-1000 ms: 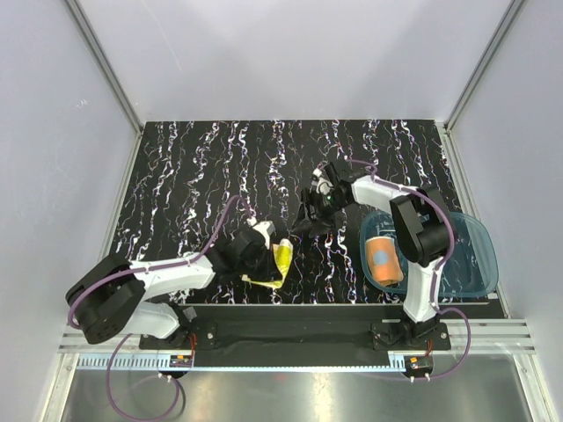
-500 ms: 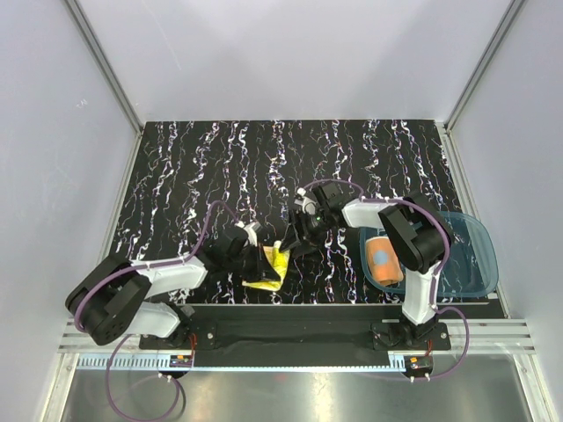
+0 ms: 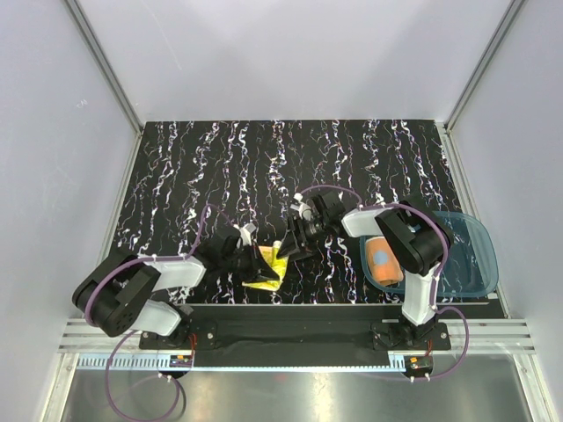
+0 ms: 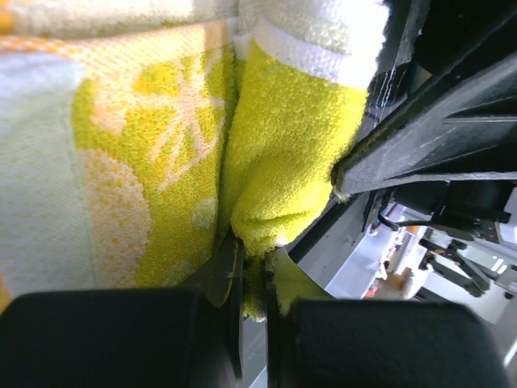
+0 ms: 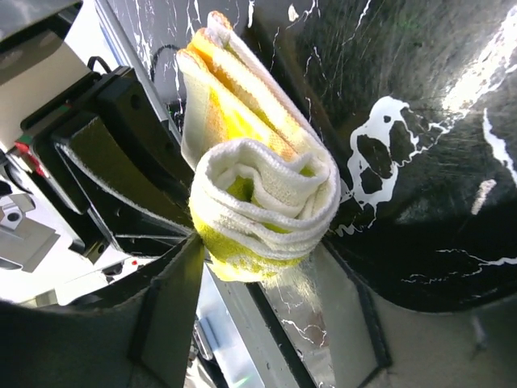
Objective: Roll the towels
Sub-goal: Roll the towel
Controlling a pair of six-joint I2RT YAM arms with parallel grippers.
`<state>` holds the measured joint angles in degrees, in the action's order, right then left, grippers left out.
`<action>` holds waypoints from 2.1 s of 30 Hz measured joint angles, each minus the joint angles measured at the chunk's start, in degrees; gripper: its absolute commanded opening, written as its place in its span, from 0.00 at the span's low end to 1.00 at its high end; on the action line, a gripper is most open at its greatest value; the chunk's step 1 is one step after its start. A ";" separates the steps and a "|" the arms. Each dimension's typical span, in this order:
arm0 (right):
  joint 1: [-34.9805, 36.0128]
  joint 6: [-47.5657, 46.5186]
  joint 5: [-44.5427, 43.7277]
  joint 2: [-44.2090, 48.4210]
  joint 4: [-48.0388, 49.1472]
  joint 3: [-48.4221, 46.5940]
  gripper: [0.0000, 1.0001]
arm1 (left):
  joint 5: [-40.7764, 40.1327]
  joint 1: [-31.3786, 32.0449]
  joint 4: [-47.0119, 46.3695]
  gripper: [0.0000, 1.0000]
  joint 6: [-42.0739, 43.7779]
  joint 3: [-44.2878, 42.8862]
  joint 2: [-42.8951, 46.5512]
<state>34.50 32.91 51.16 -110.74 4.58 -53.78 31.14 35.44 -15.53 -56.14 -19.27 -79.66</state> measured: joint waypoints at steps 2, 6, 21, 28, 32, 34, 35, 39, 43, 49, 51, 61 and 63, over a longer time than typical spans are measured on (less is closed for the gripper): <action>0.11 0.35 0.02 -0.04 0.81 0.28 0.57 | 0.48 -0.39 -0.76 0.00 -0.50 0.42 -0.09; 0.46 0.92 0.11 -0.92 3.28 0.55 0.46 | 1.09 -1.11 -1.40 0.00 -1.11 0.96 -0.09; 1.68 0.24 -7.78 -2.49 -9.22 -6.16 0.04 | -9.35 0.70 18.80 0.45 8.72 -6.38 6.73; 2.38 -2.60 -17.70 -1.46 -25.90 -13.29 0.04 | -25.94 10.29 35.87 0.46 17.44 -19.39 10.73; 3.58 -3.28 -22.08 -1.16 -33.53 -16.52 0.03 | -34.62 17.79 40.96 0.46 20.70 -25.11 9.86; 4.31 -3.37 -23.65 -1.14 -36.24 -17.92 0.02 | -38.12 21.35 42.49 0.46 21.66 -27.89 7.82; 4.55 -3.34 -24.22 -1.16 -37.11 -18.40 0.03 | -39.80 23.10 43.04 0.46 21.90 -29.14 6.38; 5.11 -3.32 -26.10 -1.20 -40.48 -20.02 0.03 | -45.11 27.89 43.82 0.46 22.23 -32.28 0.46; 5.14 -3.32 -26.73 -1.44 -42.23 -20.98 0.04 | -48.48 31.15 44.68 0.46 21.94 -33.11 -4.33; 5.14 -3.32 -26.69 -1.86 -43.32 -21.66 0.05 | -51.54 33.27 44.63 0.47 21.59 -33.40 -10.40; 5.16 -3.34 -26.64 -1.86 -43.47 -21.79 0.10 | -52.17 33.62 44.15 0.47 21.57 -33.42 -11.96; 5.16 -4.02 -26.51 -2.93 -44.11 -23.23 0.51 | -56.28 35.01 44.41 0.03 19.67 -34.77 -15.58; 5.03 -4.42 -26.51 -3.21 -44.39 -23.69 0.55 | -56.76 35.21 44.41 0.00 19.34 -34.69 -15.43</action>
<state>39.53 28.49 24.64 -113.95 -39.81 -77.47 -25.63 70.65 28.88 -36.80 -53.95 -95.09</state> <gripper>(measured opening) 0.519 0.085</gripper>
